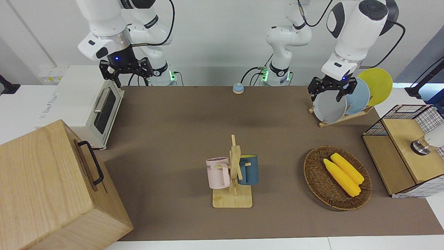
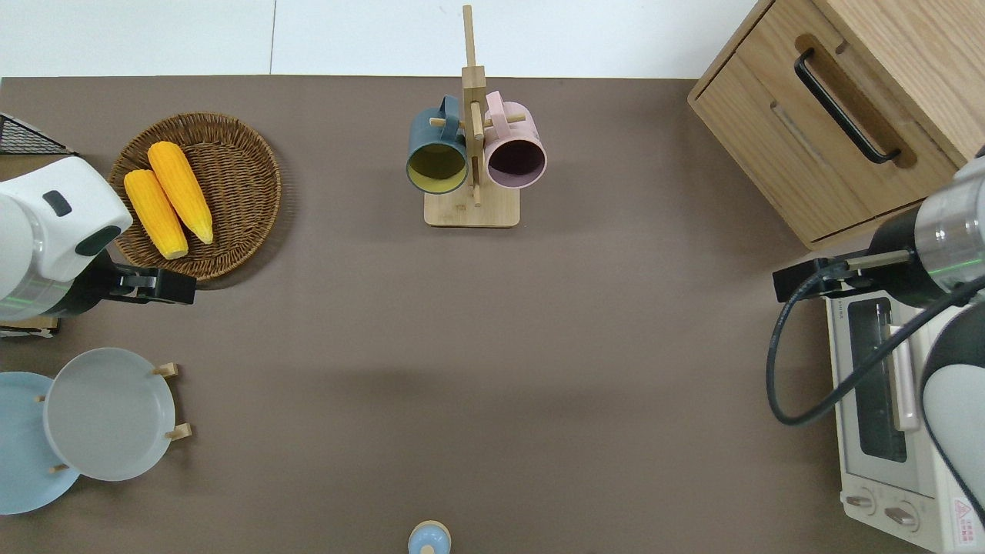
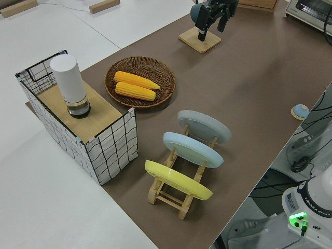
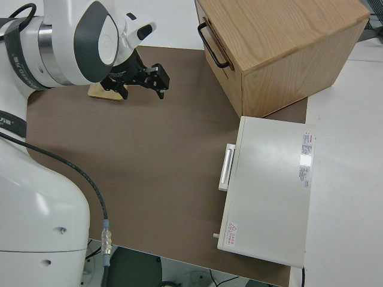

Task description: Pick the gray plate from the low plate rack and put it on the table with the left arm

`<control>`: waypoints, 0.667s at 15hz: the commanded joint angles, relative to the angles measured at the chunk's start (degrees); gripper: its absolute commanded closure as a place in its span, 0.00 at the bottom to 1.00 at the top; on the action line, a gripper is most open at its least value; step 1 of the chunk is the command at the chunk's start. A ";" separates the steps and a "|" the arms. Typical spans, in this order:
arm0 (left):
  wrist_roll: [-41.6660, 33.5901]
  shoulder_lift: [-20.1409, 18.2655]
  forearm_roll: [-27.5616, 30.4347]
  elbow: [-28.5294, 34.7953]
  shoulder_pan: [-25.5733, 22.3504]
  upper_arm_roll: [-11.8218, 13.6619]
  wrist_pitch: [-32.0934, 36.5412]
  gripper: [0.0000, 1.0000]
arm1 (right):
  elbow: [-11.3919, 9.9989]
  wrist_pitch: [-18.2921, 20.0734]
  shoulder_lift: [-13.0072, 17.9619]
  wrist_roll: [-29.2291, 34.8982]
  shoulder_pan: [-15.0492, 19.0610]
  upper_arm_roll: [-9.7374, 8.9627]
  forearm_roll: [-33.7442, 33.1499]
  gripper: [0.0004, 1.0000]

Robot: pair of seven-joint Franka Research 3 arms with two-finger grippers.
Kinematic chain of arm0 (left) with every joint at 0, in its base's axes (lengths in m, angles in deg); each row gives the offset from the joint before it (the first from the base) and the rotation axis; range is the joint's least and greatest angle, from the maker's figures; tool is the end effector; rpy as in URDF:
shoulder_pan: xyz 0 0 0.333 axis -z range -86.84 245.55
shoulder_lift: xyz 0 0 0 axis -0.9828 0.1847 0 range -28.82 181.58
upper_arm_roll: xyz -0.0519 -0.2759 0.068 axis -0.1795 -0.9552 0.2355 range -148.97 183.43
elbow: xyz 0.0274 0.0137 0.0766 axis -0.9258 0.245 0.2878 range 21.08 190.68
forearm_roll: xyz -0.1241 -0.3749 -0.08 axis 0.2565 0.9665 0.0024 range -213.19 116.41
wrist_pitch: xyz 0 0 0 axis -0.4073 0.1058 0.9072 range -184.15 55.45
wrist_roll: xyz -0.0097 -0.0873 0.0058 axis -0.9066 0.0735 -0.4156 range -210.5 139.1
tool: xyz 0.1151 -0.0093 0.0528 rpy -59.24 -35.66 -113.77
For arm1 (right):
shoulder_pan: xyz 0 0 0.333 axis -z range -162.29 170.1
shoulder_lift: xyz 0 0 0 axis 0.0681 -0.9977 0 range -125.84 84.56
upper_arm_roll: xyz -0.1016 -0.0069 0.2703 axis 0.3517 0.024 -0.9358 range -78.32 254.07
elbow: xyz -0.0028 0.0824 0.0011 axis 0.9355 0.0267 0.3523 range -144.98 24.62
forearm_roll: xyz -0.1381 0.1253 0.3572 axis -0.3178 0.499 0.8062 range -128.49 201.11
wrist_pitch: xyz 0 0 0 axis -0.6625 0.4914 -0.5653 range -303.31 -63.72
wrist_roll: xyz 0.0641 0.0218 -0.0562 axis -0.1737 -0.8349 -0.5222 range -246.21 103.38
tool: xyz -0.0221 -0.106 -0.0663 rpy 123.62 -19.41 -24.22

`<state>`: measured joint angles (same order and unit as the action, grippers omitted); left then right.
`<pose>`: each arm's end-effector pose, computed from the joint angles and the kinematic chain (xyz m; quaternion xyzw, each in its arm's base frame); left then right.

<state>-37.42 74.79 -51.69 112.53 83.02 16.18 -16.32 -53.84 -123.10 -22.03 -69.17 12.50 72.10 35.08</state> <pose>0.5632 -0.0397 0.5348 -0.9978 0.0595 -0.0043 0.0287 0.5576 0.0656 0.5965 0.9989 0.0422 -0.0161 0.0088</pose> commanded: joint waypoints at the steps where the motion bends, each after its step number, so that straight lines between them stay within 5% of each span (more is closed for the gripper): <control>1: -0.12 -1.66 0.13 1.52 -0.41 -0.18 -0.34 0.00 | 0.52 0.83 0.15 0.74 1.08 -1.01 -0.09 0.02; 10: -0.47 -1.66 0.13 1.52 -0.41 -0.18 0.99 0.00 | 0.52 0.83 0.15 0.74 1.08 -1.01 -0.09 0.02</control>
<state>-37.54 74.56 -51.63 112.54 82.89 16.14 -15.81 -53.84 -123.10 -22.03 -69.17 12.50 72.10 35.08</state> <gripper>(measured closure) 0.004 0.013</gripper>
